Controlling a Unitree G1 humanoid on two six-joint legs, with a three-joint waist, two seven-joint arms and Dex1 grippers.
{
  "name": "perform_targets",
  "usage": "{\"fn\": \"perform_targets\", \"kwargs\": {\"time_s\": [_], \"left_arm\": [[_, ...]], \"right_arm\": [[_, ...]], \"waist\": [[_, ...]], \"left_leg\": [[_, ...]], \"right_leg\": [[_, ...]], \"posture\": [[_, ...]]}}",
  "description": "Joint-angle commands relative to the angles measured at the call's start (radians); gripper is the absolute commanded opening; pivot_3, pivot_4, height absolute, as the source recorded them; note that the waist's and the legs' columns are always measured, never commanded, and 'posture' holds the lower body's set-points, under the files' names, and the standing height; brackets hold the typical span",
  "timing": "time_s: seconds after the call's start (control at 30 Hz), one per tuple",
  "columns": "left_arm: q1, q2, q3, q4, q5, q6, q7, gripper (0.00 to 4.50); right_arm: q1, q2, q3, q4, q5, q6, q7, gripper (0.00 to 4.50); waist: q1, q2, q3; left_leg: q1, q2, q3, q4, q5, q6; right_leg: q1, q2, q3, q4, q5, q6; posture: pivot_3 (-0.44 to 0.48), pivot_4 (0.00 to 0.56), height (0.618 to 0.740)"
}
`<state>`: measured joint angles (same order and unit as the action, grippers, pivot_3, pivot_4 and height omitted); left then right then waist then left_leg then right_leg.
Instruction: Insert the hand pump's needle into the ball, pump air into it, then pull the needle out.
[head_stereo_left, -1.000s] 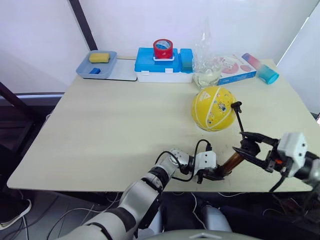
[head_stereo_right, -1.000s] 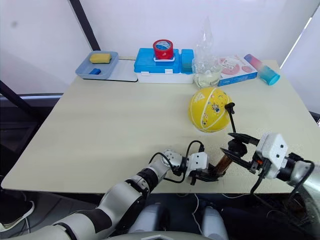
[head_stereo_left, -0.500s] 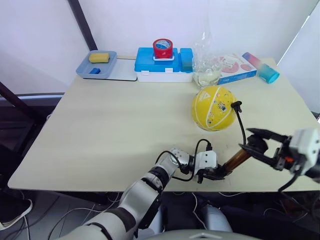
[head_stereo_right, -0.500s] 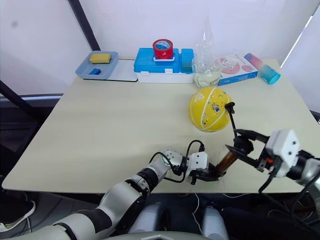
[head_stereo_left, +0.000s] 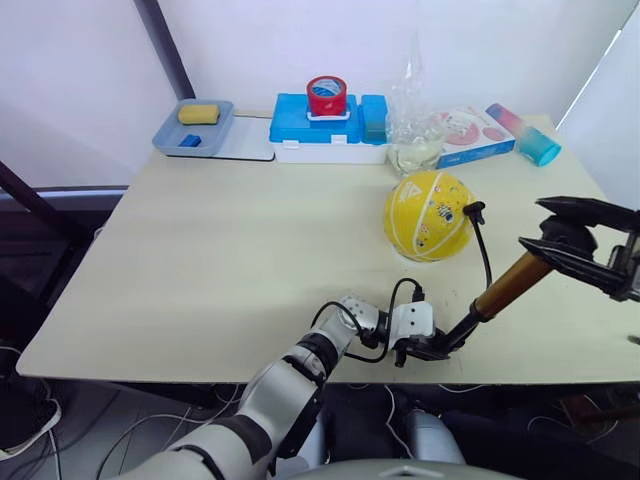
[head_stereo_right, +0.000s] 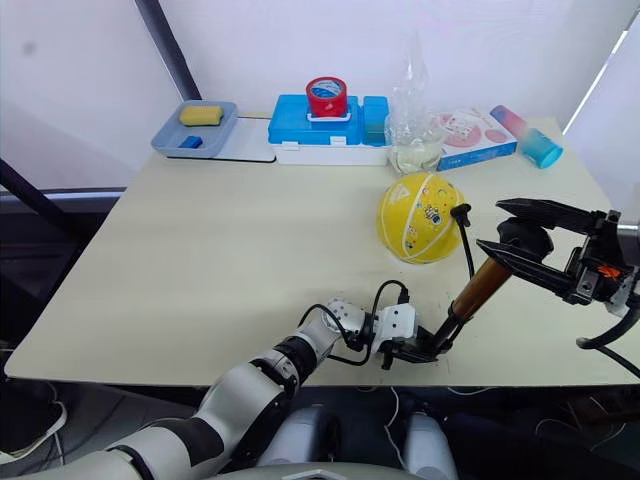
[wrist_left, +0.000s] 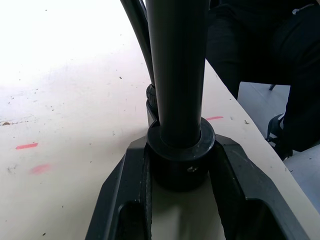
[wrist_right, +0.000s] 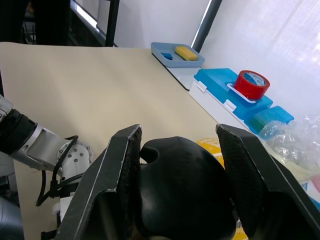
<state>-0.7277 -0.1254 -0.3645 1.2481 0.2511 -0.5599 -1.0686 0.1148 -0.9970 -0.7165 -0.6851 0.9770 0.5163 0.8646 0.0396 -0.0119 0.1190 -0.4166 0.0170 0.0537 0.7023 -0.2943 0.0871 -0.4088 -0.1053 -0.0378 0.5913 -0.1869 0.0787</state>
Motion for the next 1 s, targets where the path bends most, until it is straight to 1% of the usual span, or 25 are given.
{"fn": "perform_targets", "kwargs": {"time_s": [0.03,0.1,0.2,0.3,0.47,0.57,0.73,0.9,1.0], "left_arm": [[0.024,0.013,-0.028,0.038,0.039,0.017,-0.006,1.11],[0.024,0.013,-0.027,0.038,0.038,0.018,-0.006,1.11],[0.023,0.014,-0.027,0.038,0.039,0.019,-0.005,1.11],[0.022,0.013,-0.027,0.037,0.039,0.019,-0.001,1.11],[0.021,0.012,-0.026,0.037,0.038,0.021,0.004,1.11],[0.021,0.011,-0.025,0.038,0.038,0.021,0.006,1.11],[0.025,0.016,-0.026,0.039,0.040,0.020,0.004,1.11],[0.024,0.015,-0.028,0.040,0.041,0.020,-0.001,1.11],[0.024,0.015,-0.028,0.040,0.041,0.019,-0.002,1.11]], "right_arm": [[0.057,0.080,0.064,-0.018,-0.110,-0.075,0.012,1.91],[0.107,0.115,0.134,-0.004,-0.198,-0.126,0.047,1.91],[0.133,0.160,0.259,0.042,-0.326,-0.227,0.074,1.91],[0.136,0.199,0.355,0.094,-0.419,-0.311,0.085,1.91],[0.157,0.251,0.475,0.183,-0.572,-0.449,0.084,1.91],[0.174,0.262,0.503,0.202,-0.624,-0.514,0.079,1.91],[0.162,0.244,0.421,0.143,-0.572,-0.509,0.057,1.91],[0.127,0.172,0.263,0.019,-0.406,-0.381,0.034,1.91],[0.108,0.137,0.168,-0.024,-0.303,-0.303,0.019,1.90]], "waist": [[0.000,-0.002,0.000],[0.000,-0.003,-0.001],[-0.003,-0.004,-0.002],[-0.002,-0.004,-0.002],[-0.002,-0.004,-0.002],[-0.002,-0.003,-0.003],[-0.002,-0.002,-0.002],[0.000,0.000,-0.001],[0.000,0.000,-0.001]], "left_leg": [[0.000,0.000,0.000,0.000,0.000,0.000],[0.000,0.000,-0.001,0.000,0.000,0.000],[0.002,0.000,0.000,0.000,0.000,0.000],[0.002,0.000,0.000,0.001,0.000,0.000],[0.002,0.000,-0.001,0.001,0.000,0.000],[0.002,0.000,0.000,0.001,0.000,0.000],[0.002,0.000,-0.001,0.001,0.000,0.000],[0.001,0.000,0.000,0.001,0.000,0.000],[0.001,0.000,-0.001,0.001,0.000,0.000]], "right_leg": [[0.000,0.000,0.000,0.000,0.000,0.000],[0.000,0.001,-0.001,0.000,0.000,0.000],[0.001,0.001,0.000,0.000,0.000,0.000],[0.002,0.001,0.000,0.001,0.000,0.000],[0.001,0.002,0.000,0.001,0.000,0.000],[0.001,0.002,0.000,0.001,0.000,0.000],[0.002,0.002,0.000,0.001,0.000,0.000],[0.001,0.001,0.000,0.001,0.000,0.000],[0.001,0.001,-0.001,0.001,0.000,0.000]], "posture": [[0.000,0.150,0.737],[0.000,0.150,0.737],[0.000,0.150,0.737],[0.000,0.150,0.737],[0.000,0.150,0.737],[0.000,0.150,0.737],[0.000,0.150,0.737],[0.000,0.150,0.737],[0.000,0.150,0.737]]}}
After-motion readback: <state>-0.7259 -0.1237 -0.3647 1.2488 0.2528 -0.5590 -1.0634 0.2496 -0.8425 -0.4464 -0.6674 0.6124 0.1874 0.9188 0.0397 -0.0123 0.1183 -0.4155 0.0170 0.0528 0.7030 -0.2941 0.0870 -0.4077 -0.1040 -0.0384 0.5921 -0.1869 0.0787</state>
